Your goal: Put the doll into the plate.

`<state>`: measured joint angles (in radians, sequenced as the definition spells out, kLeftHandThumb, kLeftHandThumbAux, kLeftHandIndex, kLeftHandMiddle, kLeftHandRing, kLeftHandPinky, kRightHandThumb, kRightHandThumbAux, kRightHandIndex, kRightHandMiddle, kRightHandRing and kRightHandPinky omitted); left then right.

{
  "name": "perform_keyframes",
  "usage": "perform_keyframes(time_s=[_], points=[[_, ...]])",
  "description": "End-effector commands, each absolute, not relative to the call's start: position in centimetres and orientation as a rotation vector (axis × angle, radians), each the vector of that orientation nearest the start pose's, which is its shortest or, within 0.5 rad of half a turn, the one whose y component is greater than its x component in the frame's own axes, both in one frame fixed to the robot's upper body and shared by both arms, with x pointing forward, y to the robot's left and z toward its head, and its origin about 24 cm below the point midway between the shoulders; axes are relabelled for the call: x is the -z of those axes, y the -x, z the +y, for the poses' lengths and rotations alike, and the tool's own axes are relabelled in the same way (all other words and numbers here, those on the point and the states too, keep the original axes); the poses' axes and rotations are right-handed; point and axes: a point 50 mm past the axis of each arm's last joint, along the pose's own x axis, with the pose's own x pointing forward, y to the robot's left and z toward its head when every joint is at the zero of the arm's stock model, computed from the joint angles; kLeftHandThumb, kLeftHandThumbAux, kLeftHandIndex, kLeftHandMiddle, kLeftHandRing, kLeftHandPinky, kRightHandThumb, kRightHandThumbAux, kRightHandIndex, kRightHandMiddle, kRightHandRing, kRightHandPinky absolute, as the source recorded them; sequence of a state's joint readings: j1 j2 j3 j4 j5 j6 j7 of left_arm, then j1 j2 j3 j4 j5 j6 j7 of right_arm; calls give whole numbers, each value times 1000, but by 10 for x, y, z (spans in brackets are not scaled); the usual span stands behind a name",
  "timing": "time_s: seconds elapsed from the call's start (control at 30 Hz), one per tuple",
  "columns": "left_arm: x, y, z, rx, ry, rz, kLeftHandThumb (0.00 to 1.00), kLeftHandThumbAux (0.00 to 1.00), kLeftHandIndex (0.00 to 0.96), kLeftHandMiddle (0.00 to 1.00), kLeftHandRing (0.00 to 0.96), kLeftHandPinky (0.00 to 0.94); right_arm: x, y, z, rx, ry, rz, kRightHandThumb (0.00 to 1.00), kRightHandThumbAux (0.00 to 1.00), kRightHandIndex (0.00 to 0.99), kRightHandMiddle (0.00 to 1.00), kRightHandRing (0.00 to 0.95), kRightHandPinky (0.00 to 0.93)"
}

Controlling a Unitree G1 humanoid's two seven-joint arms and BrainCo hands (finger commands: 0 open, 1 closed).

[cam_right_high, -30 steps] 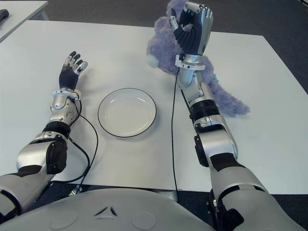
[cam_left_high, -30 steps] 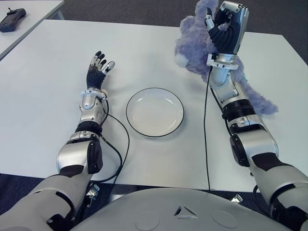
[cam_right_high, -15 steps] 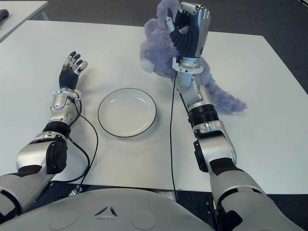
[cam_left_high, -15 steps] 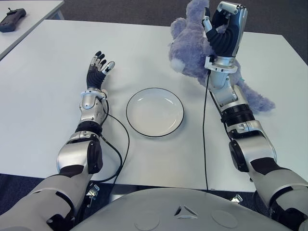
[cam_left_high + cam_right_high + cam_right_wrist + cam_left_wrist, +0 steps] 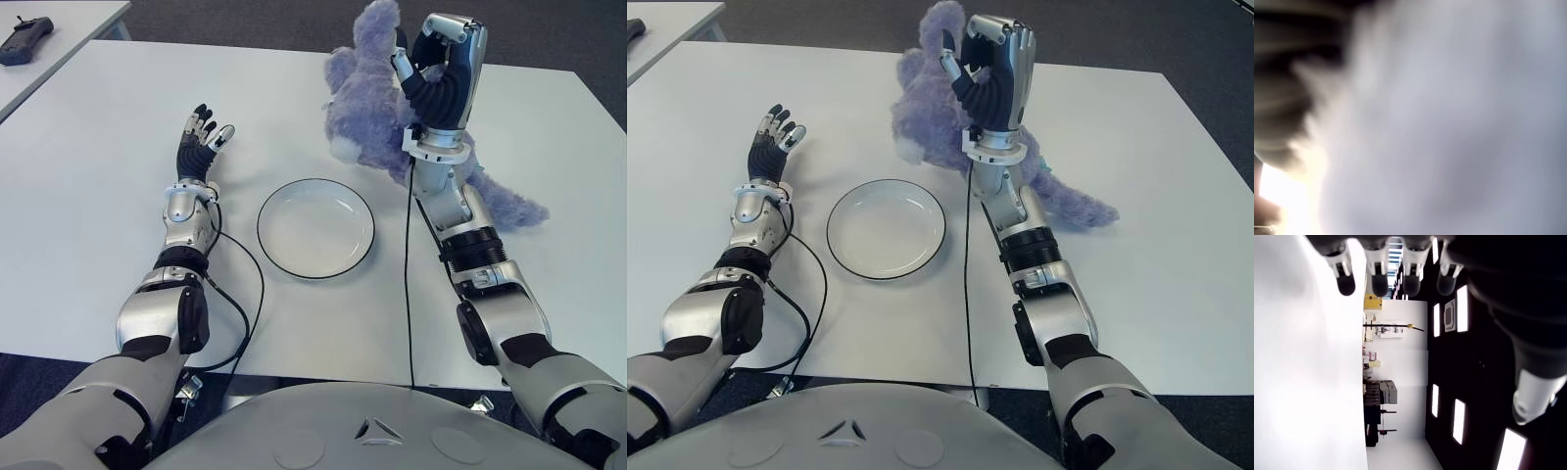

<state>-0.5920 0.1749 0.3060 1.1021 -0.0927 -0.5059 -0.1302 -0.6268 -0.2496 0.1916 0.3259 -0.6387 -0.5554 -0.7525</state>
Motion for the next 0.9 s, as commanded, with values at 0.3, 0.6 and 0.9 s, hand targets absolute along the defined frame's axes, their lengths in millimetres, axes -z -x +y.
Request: perform_keyframes(time_s=[0.3, 0.6, 0.9], points=[[93, -242, 191, -177, 142, 481, 0, 605, 21, 73, 31, 0, -189, -303, -100, 159, 528, -1159, 527, 725, 738, 864, 881, 881], [93, -241, 189, -144, 113, 474, 0, 591, 7, 56, 22, 0, -188, -296, -92, 84, 478, -1178, 570, 710, 722, 852, 872, 874], [93, -242, 187, -147, 133, 477, 0, 601, 0, 64, 27, 0, -185, -291, -86, 8, 439, -1173, 602, 704, 728, 846, 864, 863]])
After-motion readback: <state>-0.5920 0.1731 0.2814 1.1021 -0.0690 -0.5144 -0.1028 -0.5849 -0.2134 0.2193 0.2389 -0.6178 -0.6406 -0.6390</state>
